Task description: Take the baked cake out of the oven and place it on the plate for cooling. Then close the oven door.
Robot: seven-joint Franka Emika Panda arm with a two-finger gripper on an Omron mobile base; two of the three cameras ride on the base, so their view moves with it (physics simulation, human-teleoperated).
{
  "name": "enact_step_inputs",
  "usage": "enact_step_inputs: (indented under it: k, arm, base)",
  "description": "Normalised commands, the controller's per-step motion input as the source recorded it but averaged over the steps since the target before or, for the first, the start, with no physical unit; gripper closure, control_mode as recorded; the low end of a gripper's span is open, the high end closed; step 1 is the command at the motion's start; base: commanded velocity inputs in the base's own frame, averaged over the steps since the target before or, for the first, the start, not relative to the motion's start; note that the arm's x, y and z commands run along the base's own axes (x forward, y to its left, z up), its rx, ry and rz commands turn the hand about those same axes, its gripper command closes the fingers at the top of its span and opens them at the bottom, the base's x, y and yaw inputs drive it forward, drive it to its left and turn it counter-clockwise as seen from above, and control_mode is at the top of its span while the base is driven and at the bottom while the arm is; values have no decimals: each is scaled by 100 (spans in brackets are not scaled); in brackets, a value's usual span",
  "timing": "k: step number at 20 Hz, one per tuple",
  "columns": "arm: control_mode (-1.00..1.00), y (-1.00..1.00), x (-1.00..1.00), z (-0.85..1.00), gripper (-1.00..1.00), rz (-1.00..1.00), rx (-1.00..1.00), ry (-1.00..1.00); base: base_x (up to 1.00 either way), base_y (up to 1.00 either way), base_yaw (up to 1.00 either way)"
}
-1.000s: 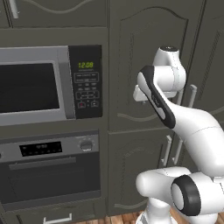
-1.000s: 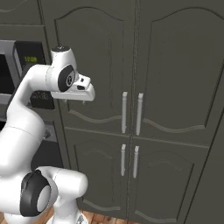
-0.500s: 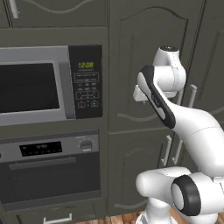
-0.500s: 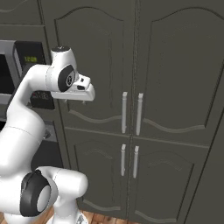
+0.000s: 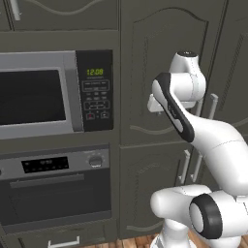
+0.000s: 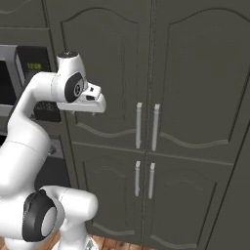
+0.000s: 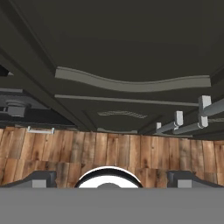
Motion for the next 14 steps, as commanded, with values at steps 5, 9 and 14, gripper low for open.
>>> enact_step_inputs:
  k: [5, 9, 14]
  arm:
    - [-100, 0, 0, 0, -100, 0, 0, 0]
    - [-100, 0, 0, 0, -100, 0, 0, 0]
    - [-100, 9, -33, -9, -100, 2, -4, -9]
  base:
    - [0, 0, 0]
    - [0, 0, 0]
    - [0, 0, 0]
